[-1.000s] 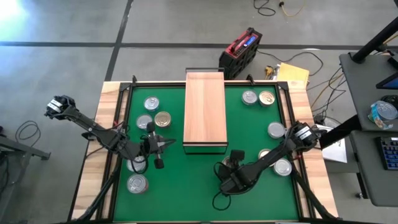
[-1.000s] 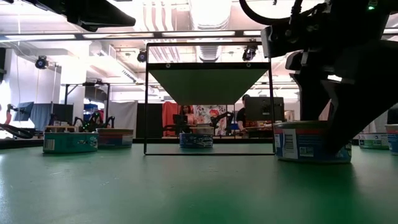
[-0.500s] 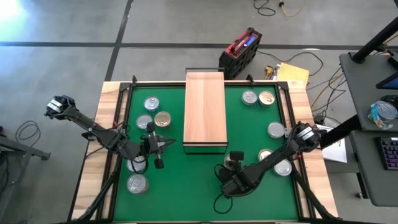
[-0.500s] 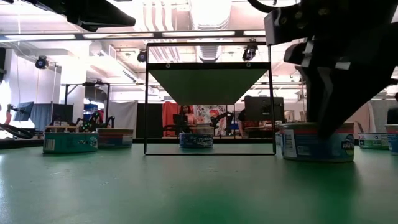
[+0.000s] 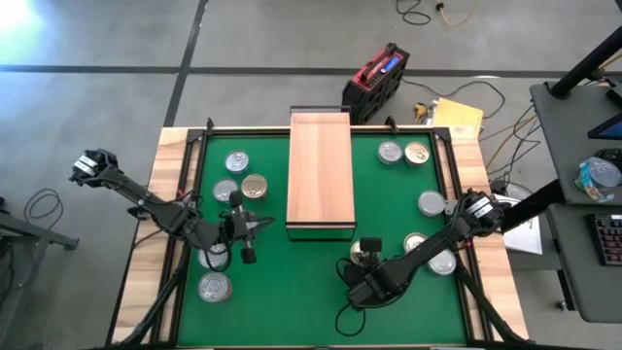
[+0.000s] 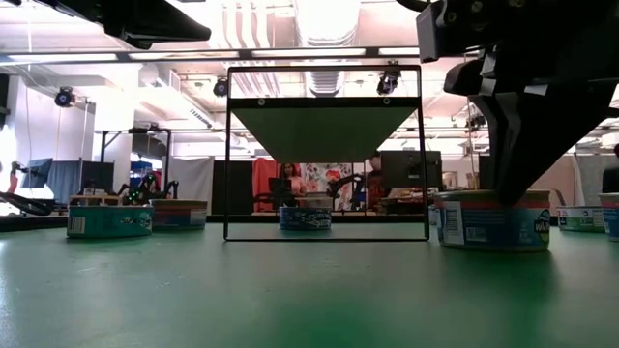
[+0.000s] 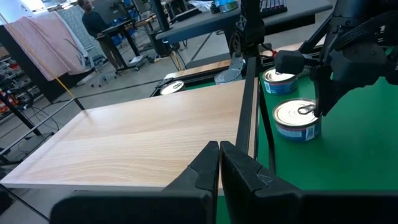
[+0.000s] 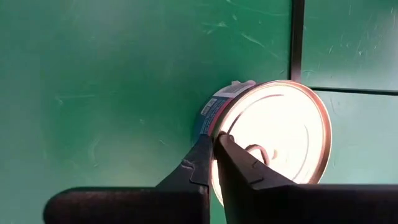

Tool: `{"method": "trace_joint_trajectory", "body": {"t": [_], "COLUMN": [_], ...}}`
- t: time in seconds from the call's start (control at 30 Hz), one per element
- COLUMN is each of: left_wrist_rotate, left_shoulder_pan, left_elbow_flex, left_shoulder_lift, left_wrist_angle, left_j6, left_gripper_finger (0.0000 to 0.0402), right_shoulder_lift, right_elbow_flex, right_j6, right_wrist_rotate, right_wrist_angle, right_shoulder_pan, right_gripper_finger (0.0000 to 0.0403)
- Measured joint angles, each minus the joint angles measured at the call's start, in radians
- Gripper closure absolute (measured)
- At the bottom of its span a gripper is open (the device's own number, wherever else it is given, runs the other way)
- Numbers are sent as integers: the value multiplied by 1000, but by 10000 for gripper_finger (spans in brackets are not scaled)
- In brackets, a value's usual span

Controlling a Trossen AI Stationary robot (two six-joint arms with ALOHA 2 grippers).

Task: Stack canned seafood by type on shelf
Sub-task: Put the bottom center dark blue tuna can on the shelf

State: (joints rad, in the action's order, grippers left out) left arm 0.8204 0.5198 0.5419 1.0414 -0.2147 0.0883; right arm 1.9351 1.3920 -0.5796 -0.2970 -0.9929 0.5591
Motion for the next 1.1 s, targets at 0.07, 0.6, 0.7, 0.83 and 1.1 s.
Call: {"method": "trace_joint_trajectory", "body": {"t": [0.07,0.6,0.7,0.83,1.1], "left_wrist_rotate": [0,-16,-27,-27,-27], "left_shoulder_pan": [0,0,0,0,0], "left_elbow_flex": [0,0,0,0,0], "left_shoulder_lift": [0,0,0,0,0], "left_wrist_angle": [0,5,6,5,5], "left_j6": [0,-48,-49,-50,-54], "left_gripper_finger": [401,401,401,401,401], "right_shoulder_lift": [-6,-90,-101,-124,-196], "right_elbow_flex": [4,-5,-8,-8,-16], "right_j6": [-3,-13,-13,-14,-47], "right_wrist_rotate": [0,5,5,4,1], "right_wrist_angle": [-18,-55,-57,-60,-79], "right_shoulder_pan": [0,6,11,14,15], "right_gripper_finger": [394,395,395,395,395]}}
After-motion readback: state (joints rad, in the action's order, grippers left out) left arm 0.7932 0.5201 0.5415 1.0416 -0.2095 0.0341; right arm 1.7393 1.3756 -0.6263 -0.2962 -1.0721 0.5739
